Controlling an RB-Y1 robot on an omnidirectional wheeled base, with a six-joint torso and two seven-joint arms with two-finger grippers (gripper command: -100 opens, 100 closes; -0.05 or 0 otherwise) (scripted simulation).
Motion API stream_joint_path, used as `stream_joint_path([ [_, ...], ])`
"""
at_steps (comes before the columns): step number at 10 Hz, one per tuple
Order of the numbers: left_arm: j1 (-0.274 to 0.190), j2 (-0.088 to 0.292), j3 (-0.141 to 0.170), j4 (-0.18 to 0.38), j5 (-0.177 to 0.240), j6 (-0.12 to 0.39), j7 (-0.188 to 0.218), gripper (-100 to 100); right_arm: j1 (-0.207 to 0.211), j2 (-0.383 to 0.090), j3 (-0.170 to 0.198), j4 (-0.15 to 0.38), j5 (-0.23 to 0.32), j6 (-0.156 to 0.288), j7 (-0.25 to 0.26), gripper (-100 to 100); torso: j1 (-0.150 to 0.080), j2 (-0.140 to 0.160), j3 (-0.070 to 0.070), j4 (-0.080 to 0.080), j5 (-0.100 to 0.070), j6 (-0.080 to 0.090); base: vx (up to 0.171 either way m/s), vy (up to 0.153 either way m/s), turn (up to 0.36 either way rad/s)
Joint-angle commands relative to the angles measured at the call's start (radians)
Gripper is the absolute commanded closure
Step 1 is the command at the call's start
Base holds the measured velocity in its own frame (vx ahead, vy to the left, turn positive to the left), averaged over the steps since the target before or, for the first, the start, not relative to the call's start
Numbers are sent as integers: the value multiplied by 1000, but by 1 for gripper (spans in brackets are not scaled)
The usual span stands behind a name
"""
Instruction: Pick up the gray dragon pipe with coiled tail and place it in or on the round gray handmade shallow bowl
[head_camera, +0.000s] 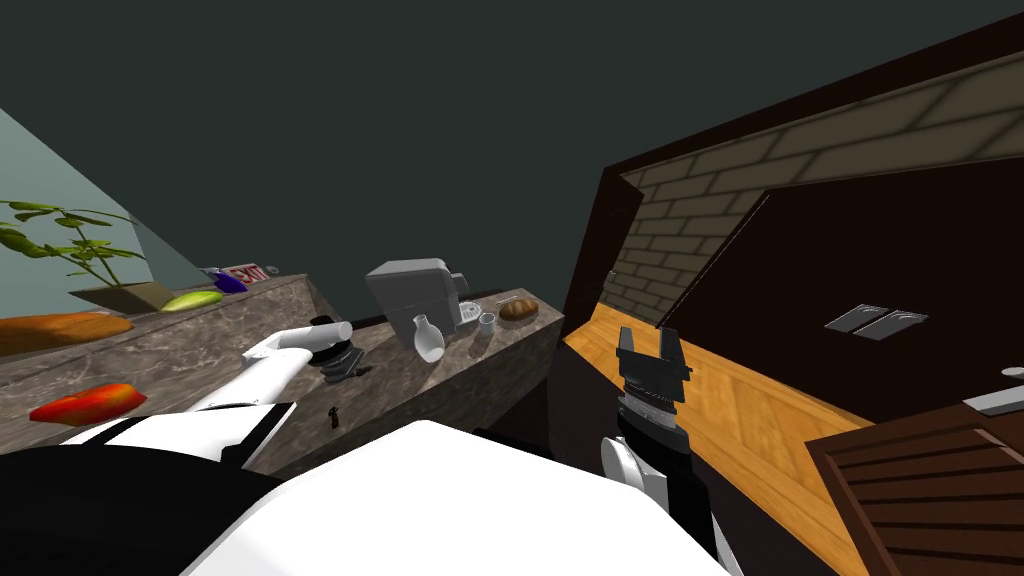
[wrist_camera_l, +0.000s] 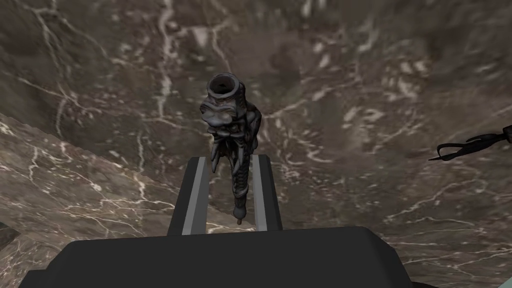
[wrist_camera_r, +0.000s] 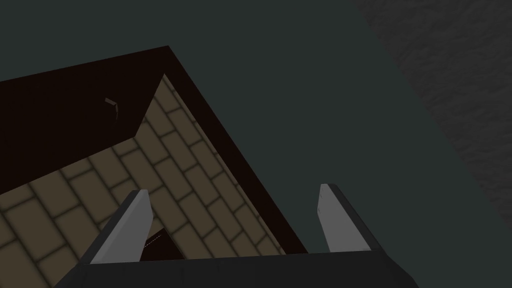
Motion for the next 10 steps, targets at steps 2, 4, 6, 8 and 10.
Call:
stream_joint_path([
  [2, 12, 19, 13, -32, 14, 40, 5, 100, 0, 0, 0, 0, 0, 0, 0, 0, 0, 0, 0, 0, -1, 0, 11, -7, 39],
  [4, 8, 16, 10, -23, 10, 31, 3, 0, 0, 0, 0, 0, 0, 0, 0, 0, 0, 0, 0, 0, 0, 0, 2, -2, 6],
  [6, 22, 53, 14, -37, 39, 72, 2, 100, 0, 0, 0, 0, 0, 0, 0, 0, 1, 1, 1, 0, -1, 1, -30, 35, -100],
  [8, 34, 78, 18, -46, 60, 105, -1, 100, 0, 0, 0, 0, 0, 0, 0, 0, 3, 3, 2, 1, 0, -1, -54, 54, -29],
  [10, 47, 106, 23, -58, 86, 146, -4, 100, 0, 0, 0, 0, 0, 0, 0, 0, 4, 5, 3, 1, 1, -1, -69, 69, -29],
])
